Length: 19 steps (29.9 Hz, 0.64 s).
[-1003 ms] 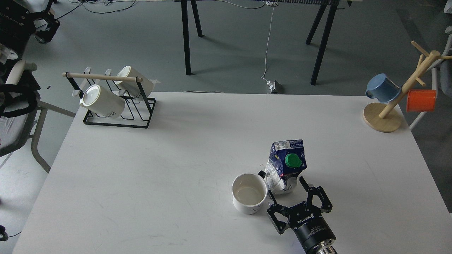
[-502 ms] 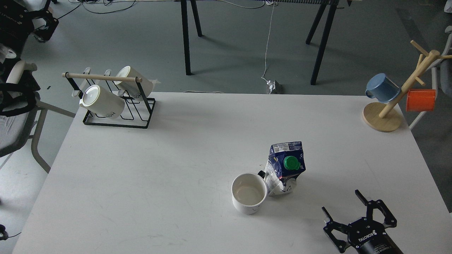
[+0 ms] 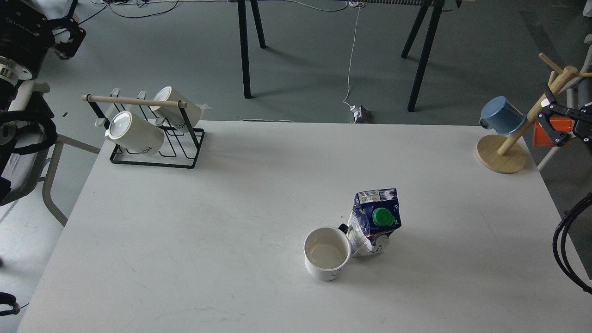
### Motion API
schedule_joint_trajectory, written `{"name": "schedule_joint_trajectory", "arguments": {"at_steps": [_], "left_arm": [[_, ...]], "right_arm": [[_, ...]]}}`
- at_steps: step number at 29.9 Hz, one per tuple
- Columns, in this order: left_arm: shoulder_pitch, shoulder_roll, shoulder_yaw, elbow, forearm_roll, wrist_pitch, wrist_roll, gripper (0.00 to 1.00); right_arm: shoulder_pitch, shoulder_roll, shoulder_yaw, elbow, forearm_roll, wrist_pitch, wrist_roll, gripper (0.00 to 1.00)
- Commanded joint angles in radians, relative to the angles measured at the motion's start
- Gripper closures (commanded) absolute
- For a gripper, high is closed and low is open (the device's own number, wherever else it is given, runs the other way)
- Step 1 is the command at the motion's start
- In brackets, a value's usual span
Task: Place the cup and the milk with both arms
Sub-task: 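Open the right gripper and withdraw it from the carton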
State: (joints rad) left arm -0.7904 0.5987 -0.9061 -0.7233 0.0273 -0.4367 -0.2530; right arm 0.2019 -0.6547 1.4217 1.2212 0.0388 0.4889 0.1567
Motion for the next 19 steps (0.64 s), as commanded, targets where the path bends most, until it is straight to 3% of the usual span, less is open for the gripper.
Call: {"name": "schedule_joint_trajectory", "arguments": {"at_steps": [1,4,10,13,19], "left_arm": [[-0.032,-0.056,-0.002,0.038,-0.001,0.006,0.000,0.01],[-0.068,-0.094,0.004,0.097,-0.001,0.004,0.001,0.01],[-0.133,-0.148,0.009,0.234,-0.001,-0.008,0.006,0.01],[-0.144,-0.163,0.009,0.251,-0.001,-0.010,0.012,0.01],[-0.170,-0.192,0.009,0.251,-0.003,-0.007,0.011,0.01]], "right_arm": [[0.254,0.010,-0.101,-0.222,0.001,0.000,-0.009,0.01],[0.423,0.068,-0.205,-0.404,0.003,0.000,-0.009,0.01],[0.622,0.205,-0.241,-0.708,0.012,0.000,-0.003,0.01],[0.669,0.251,-0.253,-0.785,0.009,0.000,-0.002,0.01],[0.695,0.268,-0.264,-0.786,0.015,0.000,-0.002,0.01]]}}
